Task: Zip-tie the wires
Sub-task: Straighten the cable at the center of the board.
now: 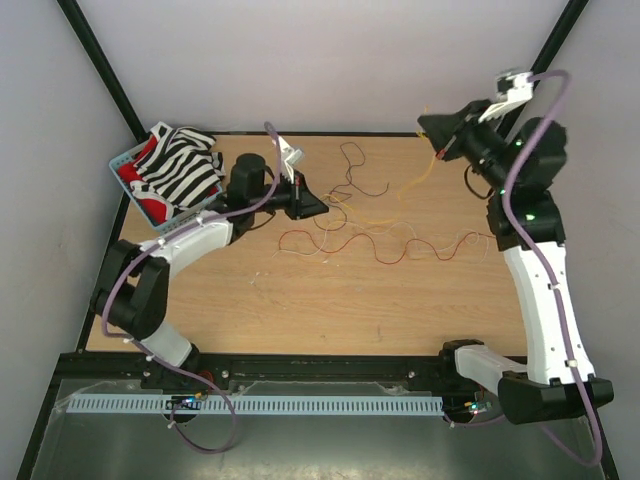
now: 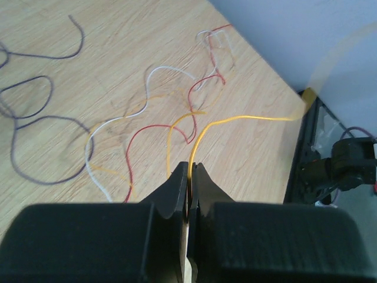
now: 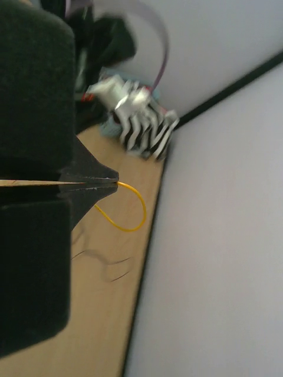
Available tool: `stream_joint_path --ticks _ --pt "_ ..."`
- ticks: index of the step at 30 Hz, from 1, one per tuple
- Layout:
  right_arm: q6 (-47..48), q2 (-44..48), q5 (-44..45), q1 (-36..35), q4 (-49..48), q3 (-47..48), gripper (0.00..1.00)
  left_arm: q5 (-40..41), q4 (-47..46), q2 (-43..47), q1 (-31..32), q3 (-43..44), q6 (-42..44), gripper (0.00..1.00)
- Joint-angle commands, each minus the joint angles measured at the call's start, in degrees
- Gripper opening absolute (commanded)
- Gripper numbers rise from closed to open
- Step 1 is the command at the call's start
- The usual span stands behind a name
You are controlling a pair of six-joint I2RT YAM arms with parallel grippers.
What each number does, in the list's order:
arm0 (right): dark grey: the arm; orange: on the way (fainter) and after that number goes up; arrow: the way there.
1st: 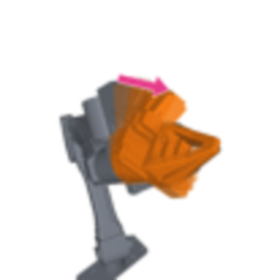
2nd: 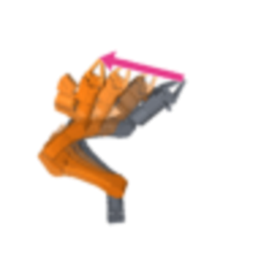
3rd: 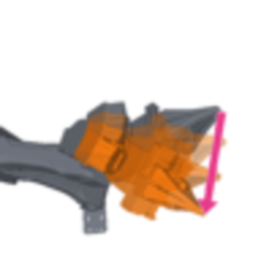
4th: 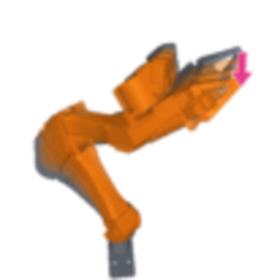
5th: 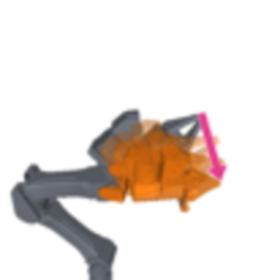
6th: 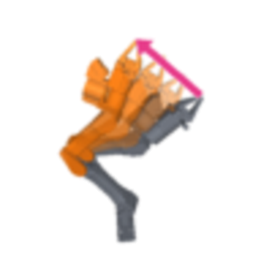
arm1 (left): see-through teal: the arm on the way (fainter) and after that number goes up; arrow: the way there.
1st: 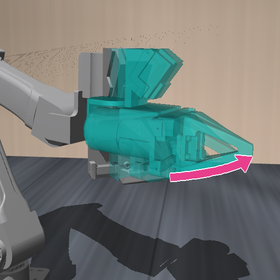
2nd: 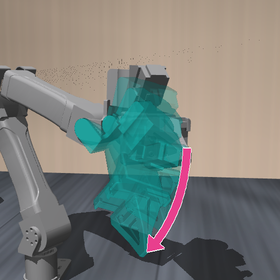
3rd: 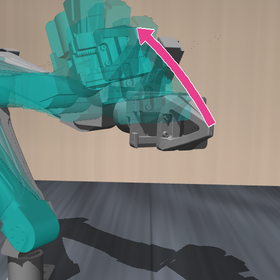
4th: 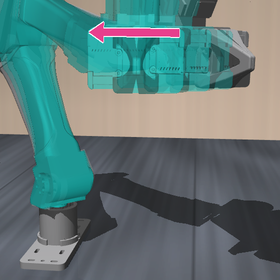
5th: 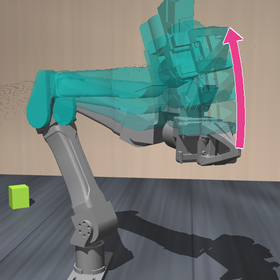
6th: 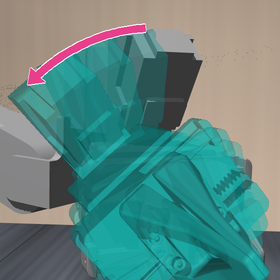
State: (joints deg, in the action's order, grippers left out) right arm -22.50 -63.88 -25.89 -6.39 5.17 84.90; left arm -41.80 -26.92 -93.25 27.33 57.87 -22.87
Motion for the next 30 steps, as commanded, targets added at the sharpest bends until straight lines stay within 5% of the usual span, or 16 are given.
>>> stream_joint_path --ticks 1,4,10,21,30 --pt "7.5 2.1 8.8 -0.1 7.2 -9.2 0.0 4.7 35.6 3.4 -0.8 8.6 18.2 0.05" --pt "10.5 3.9 13.8 -0.1 8.4 -16.5 0.0 8.5 49.6 3.7 -1.2 14.3 24.6 0.05" --pt "13.9 4.3 30.1 -0.1 8.7 -26.2 0.0 10.8 55.1 7.5 -4.5 15.7 22.7 0.04" --pt "17.4 -2.5 55.7 0.2 7.5 -28.3 0.0 15.9 64.4 3.6 -5.1 19.5 25.5 0.0" --pt "16.8 -8.4 57.3 5.8 5.5 -29.1 0.0 17.7 65.3 -0.5 -5.5 20.5 25.7 0.0"
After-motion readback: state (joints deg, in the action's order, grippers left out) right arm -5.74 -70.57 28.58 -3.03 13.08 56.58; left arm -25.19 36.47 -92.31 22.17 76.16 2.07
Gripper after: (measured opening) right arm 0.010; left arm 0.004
